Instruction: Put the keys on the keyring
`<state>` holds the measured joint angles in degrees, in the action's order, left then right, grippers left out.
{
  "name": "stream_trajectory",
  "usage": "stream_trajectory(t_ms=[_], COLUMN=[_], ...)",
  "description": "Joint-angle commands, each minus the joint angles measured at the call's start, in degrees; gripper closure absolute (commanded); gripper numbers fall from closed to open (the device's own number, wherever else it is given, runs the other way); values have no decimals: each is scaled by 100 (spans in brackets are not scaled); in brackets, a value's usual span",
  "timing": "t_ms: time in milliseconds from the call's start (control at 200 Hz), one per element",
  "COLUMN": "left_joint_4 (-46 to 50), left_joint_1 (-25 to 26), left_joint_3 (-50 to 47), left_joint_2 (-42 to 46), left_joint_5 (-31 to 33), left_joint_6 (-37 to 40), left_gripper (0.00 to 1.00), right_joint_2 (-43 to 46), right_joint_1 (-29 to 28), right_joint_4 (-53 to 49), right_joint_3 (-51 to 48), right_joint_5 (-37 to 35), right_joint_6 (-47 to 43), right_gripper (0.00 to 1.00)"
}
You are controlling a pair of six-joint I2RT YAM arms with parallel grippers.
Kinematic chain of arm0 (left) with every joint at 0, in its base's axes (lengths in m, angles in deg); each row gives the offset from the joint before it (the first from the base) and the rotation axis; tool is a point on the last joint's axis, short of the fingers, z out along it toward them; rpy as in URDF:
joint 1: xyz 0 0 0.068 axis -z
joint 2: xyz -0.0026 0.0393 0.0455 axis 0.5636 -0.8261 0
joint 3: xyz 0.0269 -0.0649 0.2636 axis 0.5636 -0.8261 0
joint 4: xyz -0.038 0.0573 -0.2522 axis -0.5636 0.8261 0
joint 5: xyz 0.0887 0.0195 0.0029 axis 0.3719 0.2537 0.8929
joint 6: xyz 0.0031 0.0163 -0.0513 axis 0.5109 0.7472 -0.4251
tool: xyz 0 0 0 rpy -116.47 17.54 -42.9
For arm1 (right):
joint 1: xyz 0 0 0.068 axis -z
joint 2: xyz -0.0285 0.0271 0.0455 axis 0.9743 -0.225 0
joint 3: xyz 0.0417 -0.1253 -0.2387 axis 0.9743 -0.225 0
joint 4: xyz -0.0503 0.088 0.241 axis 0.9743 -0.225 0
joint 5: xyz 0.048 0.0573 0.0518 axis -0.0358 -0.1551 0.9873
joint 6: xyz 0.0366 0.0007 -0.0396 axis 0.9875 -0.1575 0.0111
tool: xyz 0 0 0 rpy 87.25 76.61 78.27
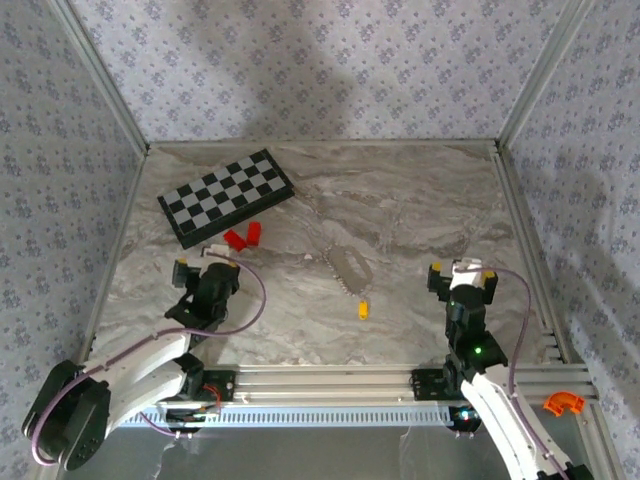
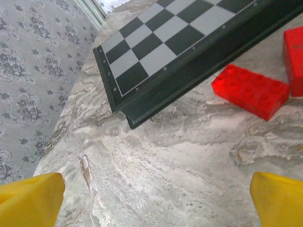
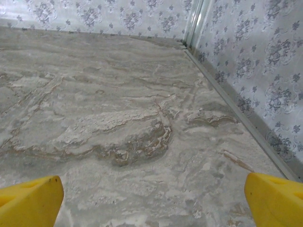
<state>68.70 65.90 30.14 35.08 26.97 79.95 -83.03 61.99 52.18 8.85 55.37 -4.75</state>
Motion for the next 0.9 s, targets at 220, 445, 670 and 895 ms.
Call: stream_trajectory(t_ms=[220, 445, 670, 895], left_joint_4=[-1791, -2449, -3042, -3903], left_joint_1=[-1124, -1744, -1894, -1907], left_joint_3=[43, 300, 669, 673], left_joint_2=[-588, -1431, -2303, -2819], left_joint_5=[-1182, -1672, -1873, -2191], left_joint_6=[113, 8, 190, 614], left_gripper=[0, 0, 0, 0], right_joint_2=[-2864, -4218, -4889, -5456], right_joint_1=[789, 1065, 1277, 1352], right_joint_4=[1294, 2723, 3516, 4128], right_joint_3=[834, 999, 1112, 1292], right_joint_5=[1041, 1302, 1701, 1842], right_joint_6=[89, 265, 262, 54], right_gripper=[1, 0, 0, 0])
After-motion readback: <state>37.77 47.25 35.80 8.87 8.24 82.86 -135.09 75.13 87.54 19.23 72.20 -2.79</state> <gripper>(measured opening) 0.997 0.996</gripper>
